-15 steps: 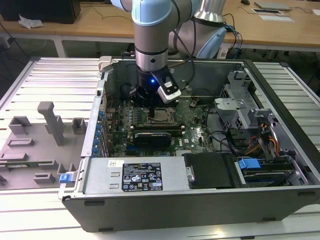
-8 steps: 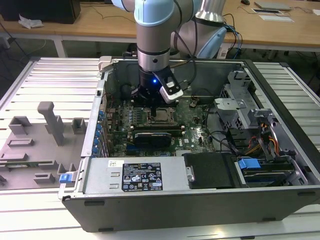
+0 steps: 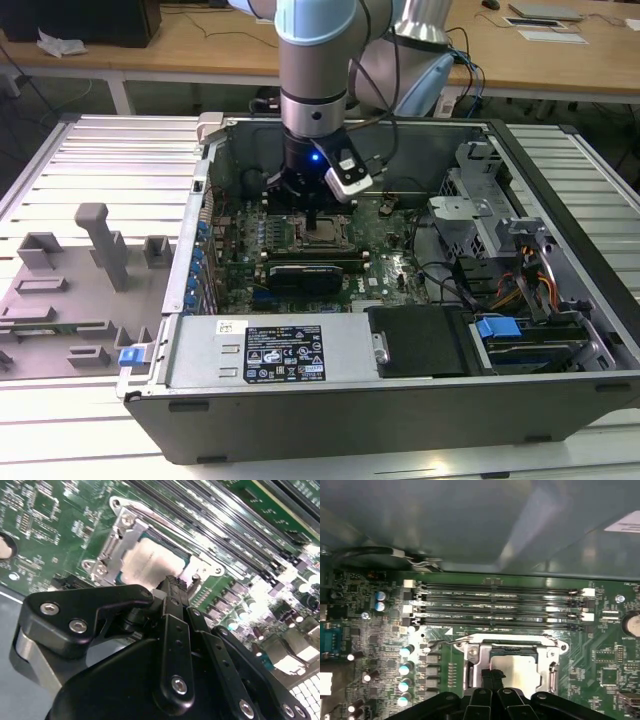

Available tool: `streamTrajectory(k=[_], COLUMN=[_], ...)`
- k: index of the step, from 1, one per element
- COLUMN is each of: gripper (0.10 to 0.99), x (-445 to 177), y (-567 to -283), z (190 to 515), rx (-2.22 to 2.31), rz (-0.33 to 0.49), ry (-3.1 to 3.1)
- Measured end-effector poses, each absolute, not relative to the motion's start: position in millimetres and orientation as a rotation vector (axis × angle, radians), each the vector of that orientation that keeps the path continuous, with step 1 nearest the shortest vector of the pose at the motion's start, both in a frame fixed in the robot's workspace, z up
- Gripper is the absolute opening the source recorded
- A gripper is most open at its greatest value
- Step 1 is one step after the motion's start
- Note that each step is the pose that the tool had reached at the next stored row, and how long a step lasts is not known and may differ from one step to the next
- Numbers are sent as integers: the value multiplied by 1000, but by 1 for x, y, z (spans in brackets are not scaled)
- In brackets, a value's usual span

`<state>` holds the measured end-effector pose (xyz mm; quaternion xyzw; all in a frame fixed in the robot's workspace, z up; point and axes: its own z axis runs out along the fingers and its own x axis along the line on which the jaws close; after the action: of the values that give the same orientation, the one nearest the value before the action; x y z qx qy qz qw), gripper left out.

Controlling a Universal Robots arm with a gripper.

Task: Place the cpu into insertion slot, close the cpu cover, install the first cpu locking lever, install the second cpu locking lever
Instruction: 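Close the cpu cover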

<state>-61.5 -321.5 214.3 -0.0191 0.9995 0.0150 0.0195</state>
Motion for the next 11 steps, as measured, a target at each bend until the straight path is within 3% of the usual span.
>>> streamTrajectory(k=[11], gripper=[106], x=[-45], y=[-322], z=[223], rx=[-59], rz=[46], ry=[3110])
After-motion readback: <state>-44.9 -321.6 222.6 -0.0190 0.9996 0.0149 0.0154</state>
